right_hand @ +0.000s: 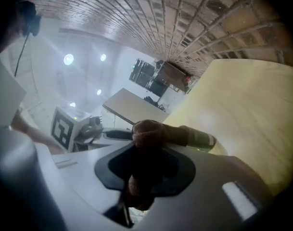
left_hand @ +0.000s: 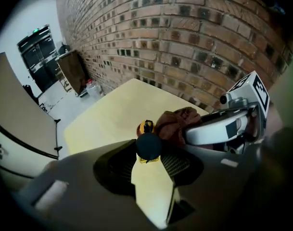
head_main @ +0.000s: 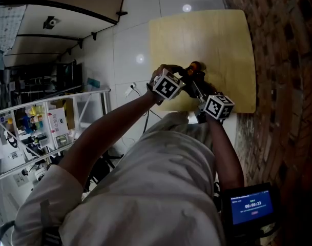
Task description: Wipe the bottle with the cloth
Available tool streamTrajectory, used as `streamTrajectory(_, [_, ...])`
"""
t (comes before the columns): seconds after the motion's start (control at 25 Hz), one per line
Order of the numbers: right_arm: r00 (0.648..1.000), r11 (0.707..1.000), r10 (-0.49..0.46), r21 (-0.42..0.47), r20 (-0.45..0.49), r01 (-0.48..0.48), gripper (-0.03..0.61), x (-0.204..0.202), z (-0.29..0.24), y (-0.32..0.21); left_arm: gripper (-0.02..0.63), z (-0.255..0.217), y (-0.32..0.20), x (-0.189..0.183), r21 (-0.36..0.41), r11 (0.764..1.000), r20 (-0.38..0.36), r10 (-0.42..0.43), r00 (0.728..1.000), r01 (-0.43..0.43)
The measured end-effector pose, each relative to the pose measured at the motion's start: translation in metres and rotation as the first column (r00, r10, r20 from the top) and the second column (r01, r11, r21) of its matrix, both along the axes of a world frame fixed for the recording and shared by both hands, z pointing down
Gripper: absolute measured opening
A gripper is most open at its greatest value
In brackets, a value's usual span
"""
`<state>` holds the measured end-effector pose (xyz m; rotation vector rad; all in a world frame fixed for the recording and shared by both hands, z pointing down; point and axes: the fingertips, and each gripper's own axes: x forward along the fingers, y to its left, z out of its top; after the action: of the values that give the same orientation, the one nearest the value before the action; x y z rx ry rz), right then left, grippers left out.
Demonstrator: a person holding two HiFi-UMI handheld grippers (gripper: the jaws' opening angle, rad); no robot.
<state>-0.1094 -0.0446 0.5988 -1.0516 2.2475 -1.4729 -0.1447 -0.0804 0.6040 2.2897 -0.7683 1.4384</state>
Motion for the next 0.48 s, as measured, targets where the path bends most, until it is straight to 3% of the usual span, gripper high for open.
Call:
streamTrajectory(0.2, [0.997, 0.998, 0.041, -0.054, 0.058, -0.038, 0.083, 0.006, 0.008, -0.012, 0.171, -0.004, 0.006, 0.008, -0.063, 0.978, -0.064, -0.205, 0.977, 0.201])
streamTrajectory(0.48, [0.996, 0.987, 0.064, -0.143, -0.062, -0.072, 0.083, 0.008, 0.043, -0.016, 0.17, -0.014, 0.013, 0.008, -0.078, 0.968, -0.058, -0.242, 0.968, 0.237])
